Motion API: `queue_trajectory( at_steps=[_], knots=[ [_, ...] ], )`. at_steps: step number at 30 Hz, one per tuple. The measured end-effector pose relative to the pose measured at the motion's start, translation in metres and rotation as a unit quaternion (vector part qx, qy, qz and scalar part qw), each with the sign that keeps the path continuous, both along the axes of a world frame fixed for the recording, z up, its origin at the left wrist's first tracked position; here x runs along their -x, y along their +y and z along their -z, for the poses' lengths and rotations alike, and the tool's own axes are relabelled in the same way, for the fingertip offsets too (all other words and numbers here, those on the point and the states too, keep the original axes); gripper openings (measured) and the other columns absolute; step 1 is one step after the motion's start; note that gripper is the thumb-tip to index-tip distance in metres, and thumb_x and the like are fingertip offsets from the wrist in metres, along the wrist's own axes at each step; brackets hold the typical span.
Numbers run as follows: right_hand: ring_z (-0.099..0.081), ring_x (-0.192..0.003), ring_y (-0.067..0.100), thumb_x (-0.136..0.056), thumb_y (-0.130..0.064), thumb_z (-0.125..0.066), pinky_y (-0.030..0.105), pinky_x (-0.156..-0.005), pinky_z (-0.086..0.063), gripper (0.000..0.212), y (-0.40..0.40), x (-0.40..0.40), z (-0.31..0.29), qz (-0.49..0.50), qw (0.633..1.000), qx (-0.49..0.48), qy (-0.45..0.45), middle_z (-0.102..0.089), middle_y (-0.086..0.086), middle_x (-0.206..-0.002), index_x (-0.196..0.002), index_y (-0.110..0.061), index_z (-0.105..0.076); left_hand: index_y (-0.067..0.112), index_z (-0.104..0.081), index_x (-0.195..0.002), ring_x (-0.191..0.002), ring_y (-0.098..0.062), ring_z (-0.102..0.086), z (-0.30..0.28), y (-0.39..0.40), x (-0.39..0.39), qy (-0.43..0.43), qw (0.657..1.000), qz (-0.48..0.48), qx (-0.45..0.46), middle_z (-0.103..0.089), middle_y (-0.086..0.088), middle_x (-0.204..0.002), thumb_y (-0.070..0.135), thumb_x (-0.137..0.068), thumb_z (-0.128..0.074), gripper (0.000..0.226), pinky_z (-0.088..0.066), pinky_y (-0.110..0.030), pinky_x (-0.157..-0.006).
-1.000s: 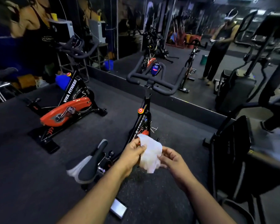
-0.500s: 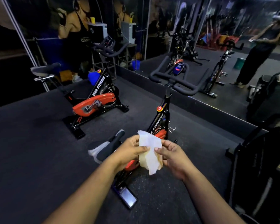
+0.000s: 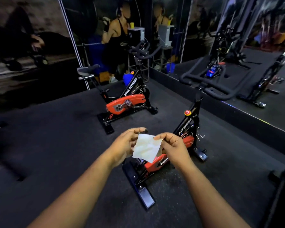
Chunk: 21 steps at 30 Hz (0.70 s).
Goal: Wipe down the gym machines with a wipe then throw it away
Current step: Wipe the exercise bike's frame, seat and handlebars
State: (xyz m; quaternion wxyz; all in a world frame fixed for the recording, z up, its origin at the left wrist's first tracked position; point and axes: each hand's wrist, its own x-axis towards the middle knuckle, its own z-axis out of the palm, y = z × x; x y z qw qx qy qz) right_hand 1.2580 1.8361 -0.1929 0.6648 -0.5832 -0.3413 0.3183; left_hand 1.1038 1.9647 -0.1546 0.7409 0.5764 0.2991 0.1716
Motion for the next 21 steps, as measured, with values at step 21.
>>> queue_trajectory(
  at_steps=[21],
  knots=[
    [-0.069, -0.083, 0.026, -0.097, -0.004, -0.062, 0.042, -0.078, -0.058, 0.007, 0.174, 0.083, 0.042, 0.149, 0.968, 0.009, 0.2, -0.073, 0.015, -0.093, -0.099, -0.009, -0.067, 0.0, -0.068, -0.101, -0.073, -0.008, -0.063, 0.052, 0.202, 0.0, 0.082, 0.945, 0.126, -0.291, -0.072, -0.009, -0.09, 0.003, -0.092, -0.072, 0.011, -0.051, -0.02, -0.064]
  ],
)
